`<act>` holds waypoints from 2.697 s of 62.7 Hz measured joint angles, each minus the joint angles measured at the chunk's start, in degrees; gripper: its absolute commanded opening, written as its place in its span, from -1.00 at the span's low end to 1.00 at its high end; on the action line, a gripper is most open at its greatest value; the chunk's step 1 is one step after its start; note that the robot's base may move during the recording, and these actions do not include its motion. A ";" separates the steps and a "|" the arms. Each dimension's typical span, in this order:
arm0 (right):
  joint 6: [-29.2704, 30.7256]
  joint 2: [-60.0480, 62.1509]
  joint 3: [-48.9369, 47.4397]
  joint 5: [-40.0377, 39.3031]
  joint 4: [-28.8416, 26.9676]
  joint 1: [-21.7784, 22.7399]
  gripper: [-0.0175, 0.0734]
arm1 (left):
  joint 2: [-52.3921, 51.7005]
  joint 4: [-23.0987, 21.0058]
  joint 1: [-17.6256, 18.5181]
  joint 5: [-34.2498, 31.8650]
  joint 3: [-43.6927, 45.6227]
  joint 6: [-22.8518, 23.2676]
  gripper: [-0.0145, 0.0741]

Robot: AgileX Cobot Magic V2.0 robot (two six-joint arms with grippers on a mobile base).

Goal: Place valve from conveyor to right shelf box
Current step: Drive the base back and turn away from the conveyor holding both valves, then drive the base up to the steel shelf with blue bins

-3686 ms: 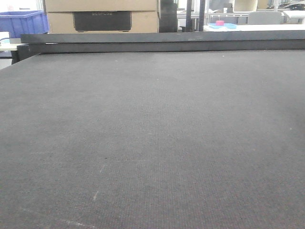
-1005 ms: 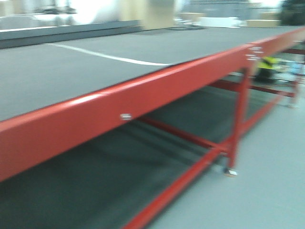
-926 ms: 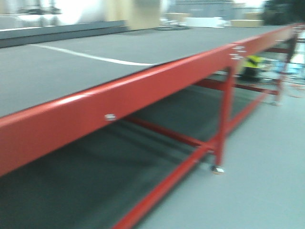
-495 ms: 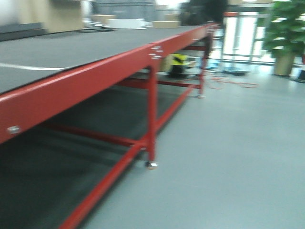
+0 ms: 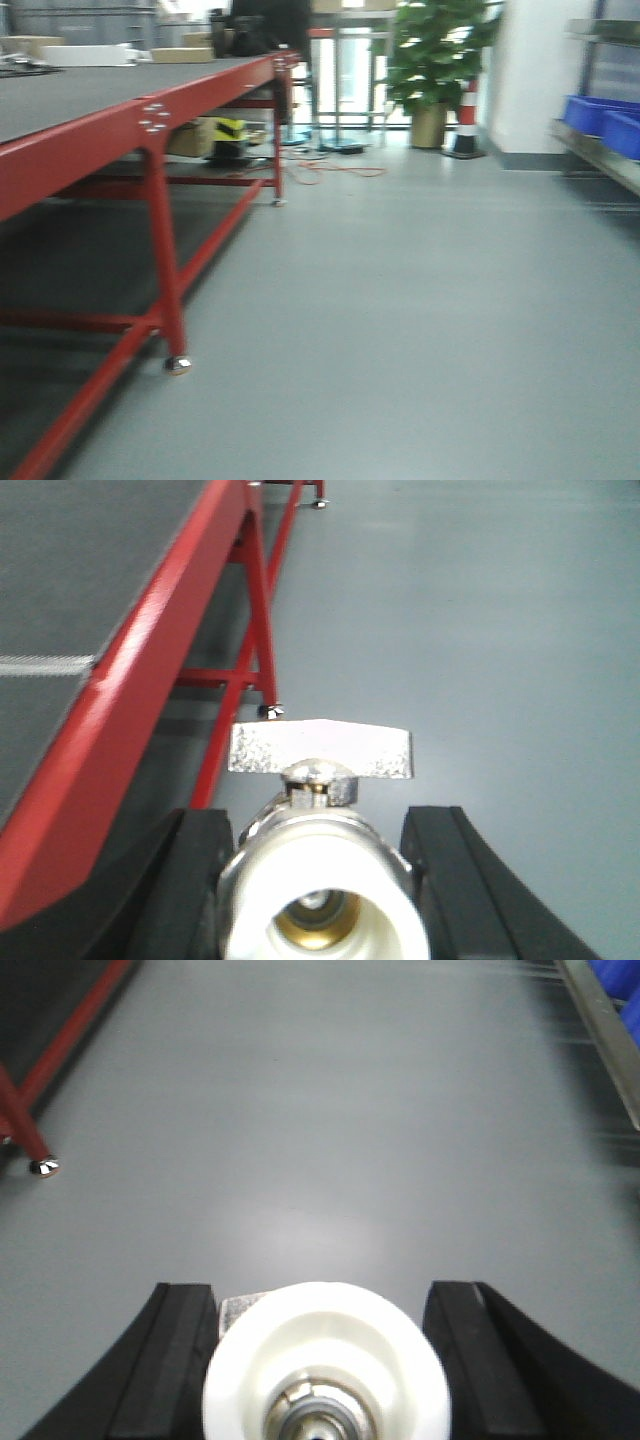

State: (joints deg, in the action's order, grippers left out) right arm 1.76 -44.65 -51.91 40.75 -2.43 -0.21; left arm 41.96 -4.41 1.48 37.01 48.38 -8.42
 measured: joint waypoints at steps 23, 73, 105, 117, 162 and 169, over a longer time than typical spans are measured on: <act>0.00 0.00 0.00 0.00 0.00 0.00 -0.98 | 0.00 0.00 0.00 0.00 0.00 0.00 -0.92; 0.00 0.00 0.00 0.00 0.00 0.00 -0.98 | 0.00 0.00 0.00 0.00 0.00 0.00 -0.92; 0.00 0.00 0.00 -0.10 -0.11 0.00 -0.98 | 0.00 0.11 0.00 0.00 0.00 0.00 -0.92; 0.00 0.00 0.00 -0.10 -0.11 0.00 -0.98 | 0.00 0.11 0.00 0.00 0.00 0.00 -0.92; 0.00 0.00 0.00 -0.10 -0.01 0.00 -0.98 | 0.00 0.11 0.00 -0.11 0.00 0.00 -0.92; 0.00 0.00 0.00 -0.10 -0.01 0.00 -0.98 | 0.00 0.11 0.00 -0.11 0.00 0.00 -0.92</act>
State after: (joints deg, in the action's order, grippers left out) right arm 1.76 -44.65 -51.91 40.65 -2.44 -0.21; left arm 41.96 -4.29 1.48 36.90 48.38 -8.42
